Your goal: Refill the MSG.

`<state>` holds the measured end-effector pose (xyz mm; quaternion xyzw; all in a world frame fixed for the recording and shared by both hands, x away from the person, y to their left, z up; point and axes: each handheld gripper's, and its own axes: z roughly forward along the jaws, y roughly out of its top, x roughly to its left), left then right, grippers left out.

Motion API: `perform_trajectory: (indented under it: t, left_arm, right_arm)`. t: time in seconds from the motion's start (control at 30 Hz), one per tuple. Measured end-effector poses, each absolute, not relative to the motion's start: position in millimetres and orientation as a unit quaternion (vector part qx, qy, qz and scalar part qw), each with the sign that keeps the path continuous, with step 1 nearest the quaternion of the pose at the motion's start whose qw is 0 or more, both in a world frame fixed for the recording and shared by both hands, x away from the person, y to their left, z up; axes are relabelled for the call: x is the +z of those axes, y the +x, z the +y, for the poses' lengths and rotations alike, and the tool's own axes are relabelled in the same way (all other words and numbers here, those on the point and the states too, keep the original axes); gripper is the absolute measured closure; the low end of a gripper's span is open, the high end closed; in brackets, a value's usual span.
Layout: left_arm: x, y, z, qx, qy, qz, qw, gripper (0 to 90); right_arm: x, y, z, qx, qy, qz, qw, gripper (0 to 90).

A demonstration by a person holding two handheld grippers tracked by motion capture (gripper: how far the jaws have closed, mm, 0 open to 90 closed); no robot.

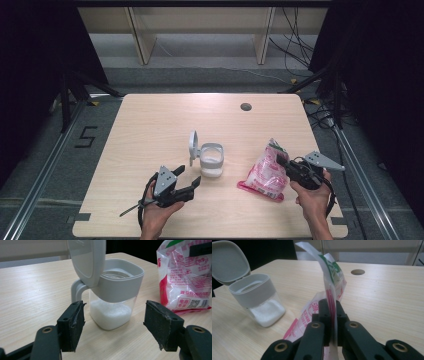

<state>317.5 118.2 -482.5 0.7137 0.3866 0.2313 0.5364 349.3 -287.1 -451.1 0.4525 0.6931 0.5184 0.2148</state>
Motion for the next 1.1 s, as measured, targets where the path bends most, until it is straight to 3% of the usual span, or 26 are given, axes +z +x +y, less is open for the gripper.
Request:
perform_trajectory:
  t: [0.27,0.57,0.9,1.1]
  left_arm:
    - [-481,321,122,0.232,0.717,0.385,0.532,35.1]
    - [-480,326,132,0.244,0.718,0.383,0.527,39.4]
    - [-476,328,137,0.257,0.719,0.378,0.523,46.8]
    - [-475,330,138,0.254,0.72,0.374,0.526,53.8]
  right_arm:
    - [-458,353,-293,0.506,0.486,0.684,0.199,86.7]
    - [-465,357,-299,0.48,0.5,0.688,0.213,83.9]
    - [-470,354,-305,0.479,0.525,0.672,0.208,80.0]
    - [-472,352,-309,0.459,0.527,0.678,0.227,76.4]
